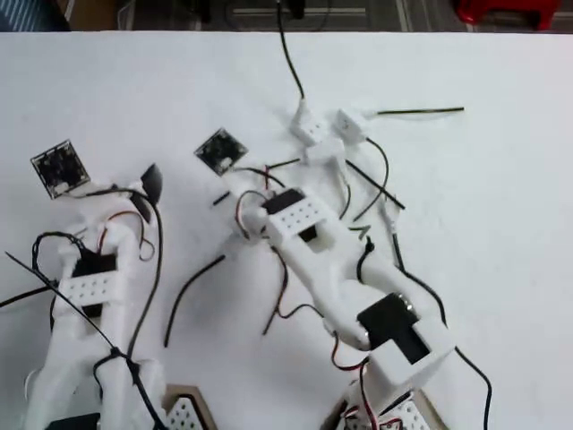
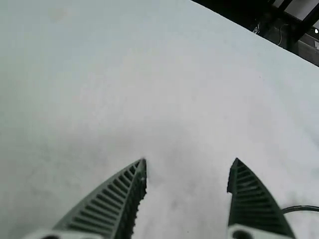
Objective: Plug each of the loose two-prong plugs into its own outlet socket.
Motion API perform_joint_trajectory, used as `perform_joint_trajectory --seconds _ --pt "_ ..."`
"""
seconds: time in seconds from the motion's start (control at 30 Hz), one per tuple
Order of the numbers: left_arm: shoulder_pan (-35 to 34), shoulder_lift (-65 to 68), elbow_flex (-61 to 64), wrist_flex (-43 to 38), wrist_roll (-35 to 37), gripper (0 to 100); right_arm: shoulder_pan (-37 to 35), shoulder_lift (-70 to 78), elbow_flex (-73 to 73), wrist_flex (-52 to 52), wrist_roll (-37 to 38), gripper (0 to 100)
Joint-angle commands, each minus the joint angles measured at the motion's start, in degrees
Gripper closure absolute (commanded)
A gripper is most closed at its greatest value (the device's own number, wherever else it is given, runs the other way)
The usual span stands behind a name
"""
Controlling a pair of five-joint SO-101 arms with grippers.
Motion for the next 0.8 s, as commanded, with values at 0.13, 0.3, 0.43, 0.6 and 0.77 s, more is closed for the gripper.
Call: perform_joint_trajectory --seconds 0.13,0.3,0.43,0.6,0.77 --pt "0.5 0.0 -0.3 -1.1 -0.1 73 3.9 0.0 -1.8 0.5 2.3 82.6" --pt "0.5 0.0 -0.3 -1.1 -0.1 73 5.0 1.5 -1.9 1.8 2.3 82.6" --pt "0.5 0.0 -0.3 -1.1 -0.1 73 4.7 3.7 -4.0 3.7 2.3 82.6" --pt "0.5 0.0 -0.3 -1.1 -0.1 73 4.2 8.2 -11.2 10.0 2.3 82.7" --pt "0.5 0.0 -0.3 -1.1 -0.1 73 4.1 17.0 -24.6 20.6 2.3 84.1"
